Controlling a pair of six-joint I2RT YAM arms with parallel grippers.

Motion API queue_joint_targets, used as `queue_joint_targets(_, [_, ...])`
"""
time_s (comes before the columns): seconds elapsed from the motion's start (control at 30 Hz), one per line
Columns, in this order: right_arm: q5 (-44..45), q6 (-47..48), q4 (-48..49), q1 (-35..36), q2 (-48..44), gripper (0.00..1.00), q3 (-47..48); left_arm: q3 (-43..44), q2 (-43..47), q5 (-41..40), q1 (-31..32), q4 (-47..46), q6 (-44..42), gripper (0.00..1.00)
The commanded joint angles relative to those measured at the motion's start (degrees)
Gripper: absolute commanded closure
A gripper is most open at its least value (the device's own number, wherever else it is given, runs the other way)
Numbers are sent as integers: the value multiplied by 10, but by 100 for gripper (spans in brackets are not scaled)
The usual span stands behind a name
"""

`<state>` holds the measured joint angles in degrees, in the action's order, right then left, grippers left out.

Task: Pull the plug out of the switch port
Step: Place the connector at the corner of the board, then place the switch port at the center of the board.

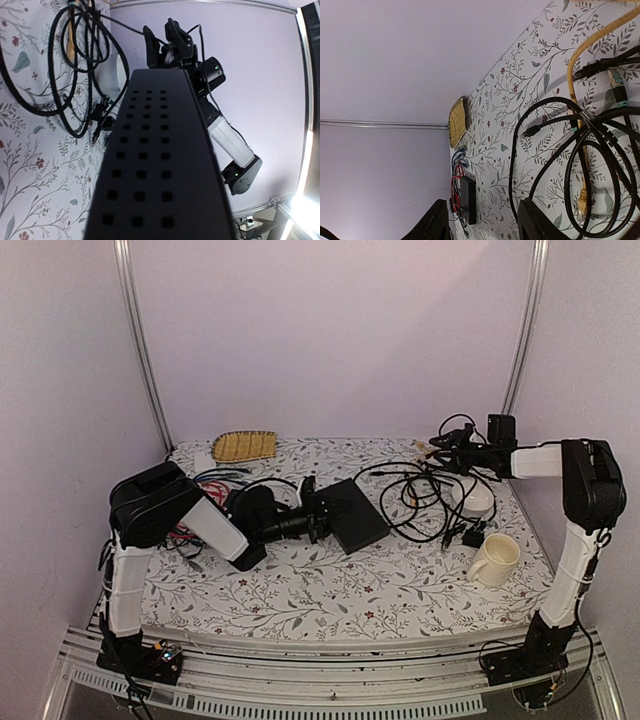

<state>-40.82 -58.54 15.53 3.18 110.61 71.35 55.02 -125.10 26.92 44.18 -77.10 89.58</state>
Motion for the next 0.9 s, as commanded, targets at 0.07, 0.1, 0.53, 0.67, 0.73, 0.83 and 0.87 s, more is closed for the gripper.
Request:
queue_joint_targets(0.07, [15, 50, -83, 2, -60, 49, -38, 44, 48, 122, -15, 185, -83, 100])
queue_joint_targets(0.1, [21, 59, -99, 5, -69, 49, -44, 55, 50, 131, -15, 238, -101, 100])
queue_joint_targets(0.53, [119, 132, -210, 25, -166, 46, -75, 149, 71, 106, -15, 598, -261, 100])
queue_joint_targets(0.67, [136, 138, -233, 29, -171, 46, -83, 180, 60, 98, -16, 678, -292, 100])
queue_joint_targets(0.73, [144, 142, -241, 30, -172, 46, -87, 196, 53, 94, -17, 712, -306, 100])
queue_joint_targets(0.83, [166, 147, -258, 36, -179, 45, -89, 221, 41, 91, -17, 766, -331, 99])
queue_joint_targets(0.87, [174, 151, -263, 37, -182, 45, -89, 228, 39, 88, -18, 778, -338, 95])
